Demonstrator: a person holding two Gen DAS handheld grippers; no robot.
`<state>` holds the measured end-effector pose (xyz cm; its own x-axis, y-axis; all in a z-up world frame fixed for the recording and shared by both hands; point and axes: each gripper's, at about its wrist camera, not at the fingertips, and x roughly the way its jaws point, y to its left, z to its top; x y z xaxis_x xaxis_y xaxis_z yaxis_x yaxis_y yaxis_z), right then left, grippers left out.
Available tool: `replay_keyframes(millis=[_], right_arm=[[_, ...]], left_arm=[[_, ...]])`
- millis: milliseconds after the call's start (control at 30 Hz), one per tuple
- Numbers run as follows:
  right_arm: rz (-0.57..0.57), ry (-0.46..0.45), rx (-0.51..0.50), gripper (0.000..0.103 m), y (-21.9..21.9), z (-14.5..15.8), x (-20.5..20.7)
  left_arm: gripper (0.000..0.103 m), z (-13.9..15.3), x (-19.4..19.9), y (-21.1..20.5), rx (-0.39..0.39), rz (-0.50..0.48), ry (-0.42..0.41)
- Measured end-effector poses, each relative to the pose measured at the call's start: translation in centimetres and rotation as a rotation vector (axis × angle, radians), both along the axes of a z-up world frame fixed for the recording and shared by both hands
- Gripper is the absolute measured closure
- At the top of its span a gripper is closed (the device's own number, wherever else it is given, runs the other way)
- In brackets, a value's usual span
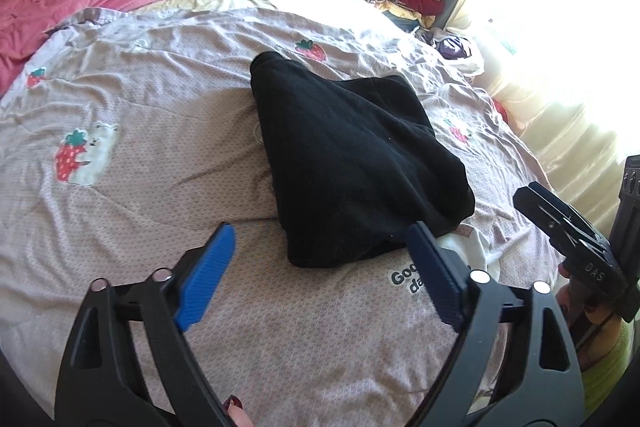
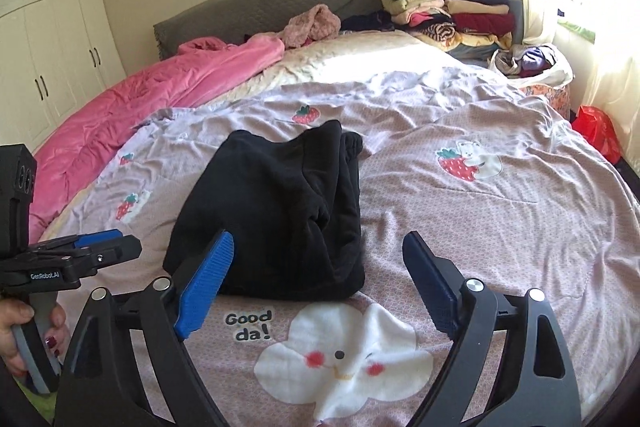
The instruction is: Fold small clothes
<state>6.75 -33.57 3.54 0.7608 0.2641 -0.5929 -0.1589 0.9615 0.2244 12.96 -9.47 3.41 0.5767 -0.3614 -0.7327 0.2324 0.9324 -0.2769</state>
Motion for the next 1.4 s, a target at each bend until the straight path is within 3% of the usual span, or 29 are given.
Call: replay_keyframes(millis=[100, 533, 1067, 1400], right_arm=[[-0.008, -0.025, -0.012, 0.008, 0.2, 0.7, -1.0], [-0.033, -0.096, -0.088, 0.005, 1.6, 1.9, -5.5], [-0.013, -0.083, -0.159, 0.005, 3.3, -0.2, -8.3], [-0.058, -0.084, -0.174, 0.005, 3.5, -1.9, -9.3]], left_arm=[[0.009, 0.7, -1.0, 0.5, 0.013, 0.011, -0.021], [0.009, 1.8, -5.4, 1.9, 0.061, 0.035, -0.081], [0.009, 0.2, -8.1, 2.5, 0.091, 0.079, -0.095], [0.009, -1.5, -9.0, 2.6, 0.091, 0.086, -0.088]])
